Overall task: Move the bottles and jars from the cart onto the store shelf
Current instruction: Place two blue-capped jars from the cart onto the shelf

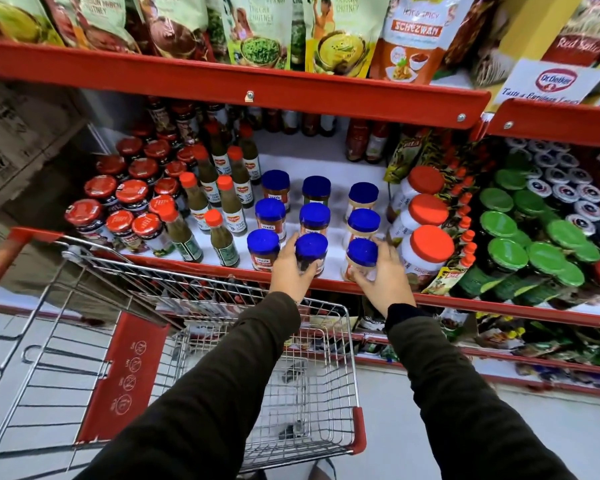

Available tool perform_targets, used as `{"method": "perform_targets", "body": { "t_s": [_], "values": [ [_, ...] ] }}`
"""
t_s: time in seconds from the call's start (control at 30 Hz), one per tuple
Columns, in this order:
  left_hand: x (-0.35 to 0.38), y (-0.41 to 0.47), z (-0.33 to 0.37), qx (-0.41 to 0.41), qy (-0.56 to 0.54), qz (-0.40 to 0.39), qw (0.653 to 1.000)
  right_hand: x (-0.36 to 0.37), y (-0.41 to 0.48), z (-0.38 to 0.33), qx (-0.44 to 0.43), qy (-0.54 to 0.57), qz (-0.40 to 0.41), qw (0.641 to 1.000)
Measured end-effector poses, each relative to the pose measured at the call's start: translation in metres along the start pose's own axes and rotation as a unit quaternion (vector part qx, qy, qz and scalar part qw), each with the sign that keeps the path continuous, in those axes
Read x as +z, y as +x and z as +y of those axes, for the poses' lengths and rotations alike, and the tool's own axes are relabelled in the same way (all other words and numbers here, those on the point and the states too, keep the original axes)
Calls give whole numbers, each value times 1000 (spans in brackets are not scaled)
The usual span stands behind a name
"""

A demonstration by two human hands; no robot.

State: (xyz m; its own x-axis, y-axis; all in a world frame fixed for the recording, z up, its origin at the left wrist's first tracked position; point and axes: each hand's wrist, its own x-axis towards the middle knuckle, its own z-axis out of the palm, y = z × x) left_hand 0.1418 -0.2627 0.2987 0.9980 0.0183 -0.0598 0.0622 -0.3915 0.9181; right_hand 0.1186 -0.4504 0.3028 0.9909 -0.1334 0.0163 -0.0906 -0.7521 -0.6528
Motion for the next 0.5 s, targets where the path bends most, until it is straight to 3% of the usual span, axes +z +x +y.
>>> {"method": "perform_targets", "body": {
  "t_s": [0.27, 0.5],
  "values": [
    [-28, -46, -22, 72, 33, 30, 996, 24, -25, -42, -57, -59, 78, 994],
    [-100, -48, -45, 135, 86, 175, 972, 64, -25, -115, -102, 38, 39, 993]
  ]
}}
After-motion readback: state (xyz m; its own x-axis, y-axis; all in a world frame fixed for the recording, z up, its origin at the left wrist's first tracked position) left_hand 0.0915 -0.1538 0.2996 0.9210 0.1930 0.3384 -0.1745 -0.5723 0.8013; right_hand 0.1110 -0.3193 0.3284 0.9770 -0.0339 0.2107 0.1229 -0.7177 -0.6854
